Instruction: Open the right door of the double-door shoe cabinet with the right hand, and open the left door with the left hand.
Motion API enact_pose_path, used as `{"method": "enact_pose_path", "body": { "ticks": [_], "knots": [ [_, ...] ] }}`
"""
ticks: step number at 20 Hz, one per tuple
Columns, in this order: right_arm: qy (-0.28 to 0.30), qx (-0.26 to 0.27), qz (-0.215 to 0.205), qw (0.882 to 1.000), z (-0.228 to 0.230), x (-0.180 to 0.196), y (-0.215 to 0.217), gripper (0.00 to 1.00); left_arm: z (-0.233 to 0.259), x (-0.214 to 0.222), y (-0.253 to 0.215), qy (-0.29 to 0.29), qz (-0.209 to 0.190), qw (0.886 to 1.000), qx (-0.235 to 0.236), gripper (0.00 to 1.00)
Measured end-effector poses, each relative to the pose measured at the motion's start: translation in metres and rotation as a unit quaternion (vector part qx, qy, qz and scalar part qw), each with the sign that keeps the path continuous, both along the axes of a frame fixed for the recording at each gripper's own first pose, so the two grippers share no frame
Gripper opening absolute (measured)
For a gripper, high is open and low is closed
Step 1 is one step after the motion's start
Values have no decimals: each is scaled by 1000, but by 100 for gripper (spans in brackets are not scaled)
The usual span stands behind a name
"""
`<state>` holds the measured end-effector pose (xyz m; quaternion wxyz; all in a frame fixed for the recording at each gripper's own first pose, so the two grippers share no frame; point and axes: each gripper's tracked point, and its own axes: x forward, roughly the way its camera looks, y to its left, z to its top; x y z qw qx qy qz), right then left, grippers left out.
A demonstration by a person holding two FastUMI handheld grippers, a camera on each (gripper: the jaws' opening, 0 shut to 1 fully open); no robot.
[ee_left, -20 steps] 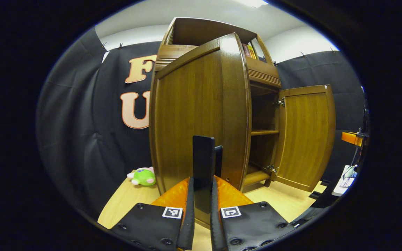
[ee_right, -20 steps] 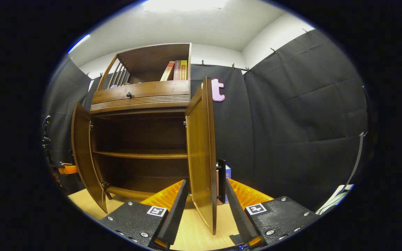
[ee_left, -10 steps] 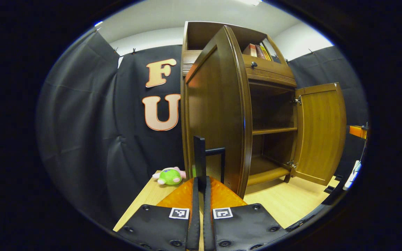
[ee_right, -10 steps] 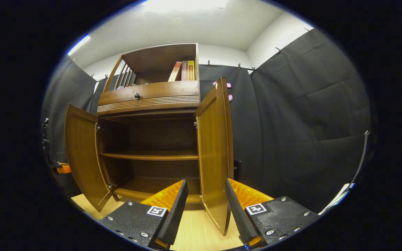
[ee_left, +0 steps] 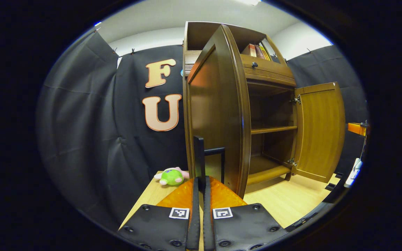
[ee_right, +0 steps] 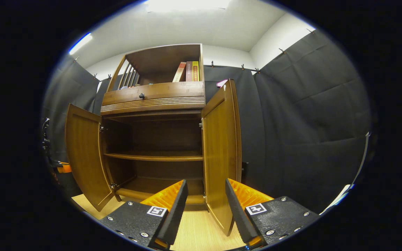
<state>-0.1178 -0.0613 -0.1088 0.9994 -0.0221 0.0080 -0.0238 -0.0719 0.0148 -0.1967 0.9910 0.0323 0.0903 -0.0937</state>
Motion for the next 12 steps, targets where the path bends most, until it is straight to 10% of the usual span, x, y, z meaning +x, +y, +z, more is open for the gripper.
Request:
{"method": "enact_pose_path", "body": {
  "ticks": [12],
  "knots": [
    [19, 16, 33, 999, -21, 20, 33, 78, 4, 2, 48, -4, 22, 1000, -15, 10]
  ]
}}
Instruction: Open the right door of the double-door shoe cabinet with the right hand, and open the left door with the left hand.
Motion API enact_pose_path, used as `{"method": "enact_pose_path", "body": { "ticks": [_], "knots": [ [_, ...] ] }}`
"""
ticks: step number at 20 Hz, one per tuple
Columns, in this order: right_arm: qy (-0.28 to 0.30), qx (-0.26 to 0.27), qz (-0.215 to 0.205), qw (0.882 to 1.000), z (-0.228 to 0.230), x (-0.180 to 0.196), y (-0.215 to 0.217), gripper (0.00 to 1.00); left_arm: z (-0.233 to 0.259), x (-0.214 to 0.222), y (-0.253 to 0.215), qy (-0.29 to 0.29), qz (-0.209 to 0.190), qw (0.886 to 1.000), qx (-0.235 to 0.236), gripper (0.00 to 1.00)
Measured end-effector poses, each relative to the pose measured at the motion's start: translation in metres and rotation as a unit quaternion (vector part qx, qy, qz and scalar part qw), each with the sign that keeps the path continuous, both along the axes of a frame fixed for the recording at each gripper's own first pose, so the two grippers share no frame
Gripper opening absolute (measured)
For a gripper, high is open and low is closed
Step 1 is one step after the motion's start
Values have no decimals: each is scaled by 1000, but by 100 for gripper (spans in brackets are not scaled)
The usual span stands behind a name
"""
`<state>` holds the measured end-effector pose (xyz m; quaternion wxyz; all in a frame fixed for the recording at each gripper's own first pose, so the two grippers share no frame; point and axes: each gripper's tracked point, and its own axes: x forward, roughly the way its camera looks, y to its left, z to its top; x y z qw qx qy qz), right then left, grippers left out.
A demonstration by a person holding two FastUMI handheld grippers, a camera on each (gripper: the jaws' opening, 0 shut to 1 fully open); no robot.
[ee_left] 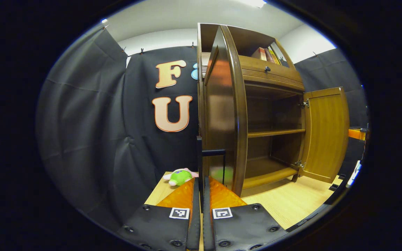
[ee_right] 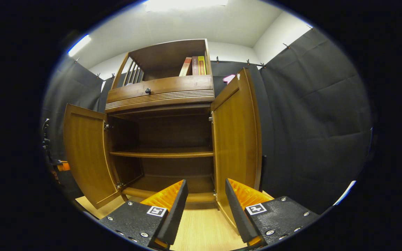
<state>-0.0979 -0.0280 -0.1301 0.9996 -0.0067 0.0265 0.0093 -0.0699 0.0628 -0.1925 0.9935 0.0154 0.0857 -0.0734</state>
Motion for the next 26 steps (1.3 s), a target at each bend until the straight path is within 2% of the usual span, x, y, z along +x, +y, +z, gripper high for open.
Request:
{"method": "enact_pose_path", "body": {
  "ticks": [1, 2, 5, 6, 8, 15, 19, 22, 23, 24, 25, 26],
  "knots": [
    [0, 2, 3, 1000, -1, 2, 3, 79, 1, 0, 4, 0, 1, 1000, 0, 10],
    [-1, 2, 4, 1000, -2, 4, 4, 68, 1, 0, 9, 1, 3, 1000, 0, 10],
    [-5, 5, 7, 1000, -2, 6, 8, 68, 4, -1, 24, 1, 11, 1000, -3, 10],
    [-6, 6, 7, 1000, -2, 8, 9, 79, 6, -3, 28, 1, 10, 1000, -8, 10],
    [-5, 8, 7, 1000, -3, 9, 8, 79, 10, -6, 27, 0, 3, 1000, -22, 9],
    [-5, 2, 7, 1000, -3, 9, 9, 79, 14, -23, 18, 14, 4, 1000, -22, 8],
    [-4, 0, 3, 1000, 0, 10, 4, 79, 47, -44, 2, -4, 2, 999, -37, 8],
    [3, -5, -2, 1000, 2, 12, 0, 79, 67, -55, -3, -16, 13, 999, -32, 7],
    [4, -7, -3, 1000, 4, 11, -1, 79, 73, -56, -6, -21, 17, 999, -37, 11],
    [3, -9, -3, 1000, 9, 11, -1, 68, 82, -55, -13, -25, 16, 999, -46, 8],
    [-1, -8, -3, 1000, 14, 10, -2, 68, 87, -54, -21, -26, 13, 998, -56, 7],
    [-4, -5, -4, 1000, 20, 9, -3, 79, 91, -51, -28, -26, 9, 998, -63, 7]
  ]
}}
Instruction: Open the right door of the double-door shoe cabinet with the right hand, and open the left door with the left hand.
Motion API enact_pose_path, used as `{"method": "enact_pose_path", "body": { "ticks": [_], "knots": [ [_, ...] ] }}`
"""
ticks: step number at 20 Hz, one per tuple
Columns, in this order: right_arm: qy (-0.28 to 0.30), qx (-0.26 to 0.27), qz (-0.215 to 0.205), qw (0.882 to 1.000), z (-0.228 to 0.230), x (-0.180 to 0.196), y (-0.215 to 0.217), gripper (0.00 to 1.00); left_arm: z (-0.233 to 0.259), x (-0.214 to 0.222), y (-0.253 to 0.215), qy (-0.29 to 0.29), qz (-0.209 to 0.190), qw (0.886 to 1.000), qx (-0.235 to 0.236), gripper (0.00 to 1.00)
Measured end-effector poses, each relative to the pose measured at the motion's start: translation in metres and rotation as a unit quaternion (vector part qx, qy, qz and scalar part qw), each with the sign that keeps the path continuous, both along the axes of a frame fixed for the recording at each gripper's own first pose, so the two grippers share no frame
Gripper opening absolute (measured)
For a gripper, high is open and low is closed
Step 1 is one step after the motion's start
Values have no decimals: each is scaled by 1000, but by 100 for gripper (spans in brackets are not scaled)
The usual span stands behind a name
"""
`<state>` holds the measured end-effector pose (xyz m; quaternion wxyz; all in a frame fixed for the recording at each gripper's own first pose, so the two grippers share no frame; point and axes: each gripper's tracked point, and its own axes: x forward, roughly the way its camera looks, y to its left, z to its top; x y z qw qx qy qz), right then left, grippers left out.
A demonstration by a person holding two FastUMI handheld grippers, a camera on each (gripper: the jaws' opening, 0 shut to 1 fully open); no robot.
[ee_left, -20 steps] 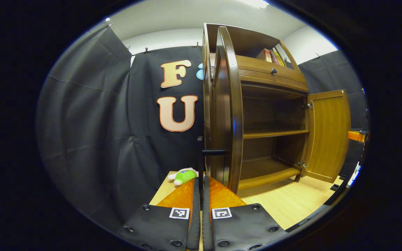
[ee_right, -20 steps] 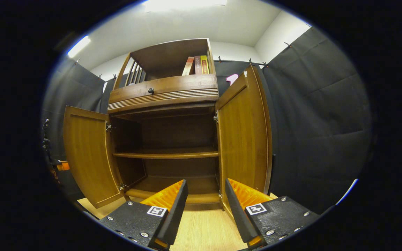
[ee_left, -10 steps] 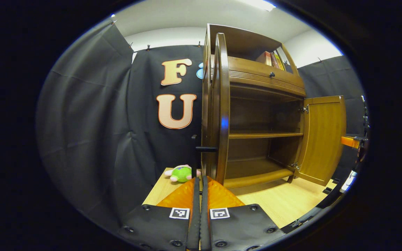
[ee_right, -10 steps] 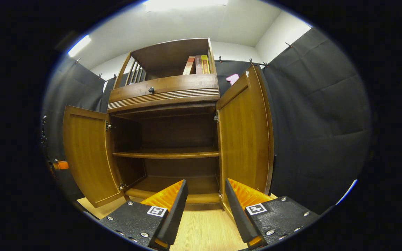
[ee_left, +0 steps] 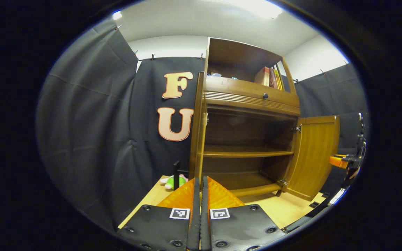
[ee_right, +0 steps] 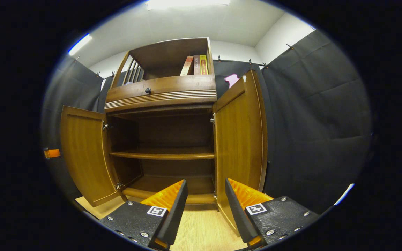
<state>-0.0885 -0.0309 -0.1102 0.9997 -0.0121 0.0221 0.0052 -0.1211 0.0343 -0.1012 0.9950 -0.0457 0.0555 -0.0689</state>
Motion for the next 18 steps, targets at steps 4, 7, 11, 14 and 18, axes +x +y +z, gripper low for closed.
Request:
{"method": "enact_pose_path", "body": {
  "ticks": [4, 7, 11, 14, 18],
  "knots": [
    [-12, 9, -4, 1000, 18, -2, -7, 79, 14, 12, -24, -12, -7, 1000, 10, 8],
    [-18, 1, -11, 1000, 31, -4, -14, 79, 19, 23, -44, -16, -20, 1000, 13, 22],
    [-20, -5, -22, 1000, 36, -5, -23, 70, 23, 38, -61, -23, -14, 999, 39, 40],
    [-17, -11, -32, 999, 33, -1, -31, 90, 26, 50, -81, -29, -27, 998, 41, 56],
    [-12, -10, -43, 999, 30, 3, -41, 100, 33, 68, -98, -39, -31, 998, 38, 61]
  ]
}}
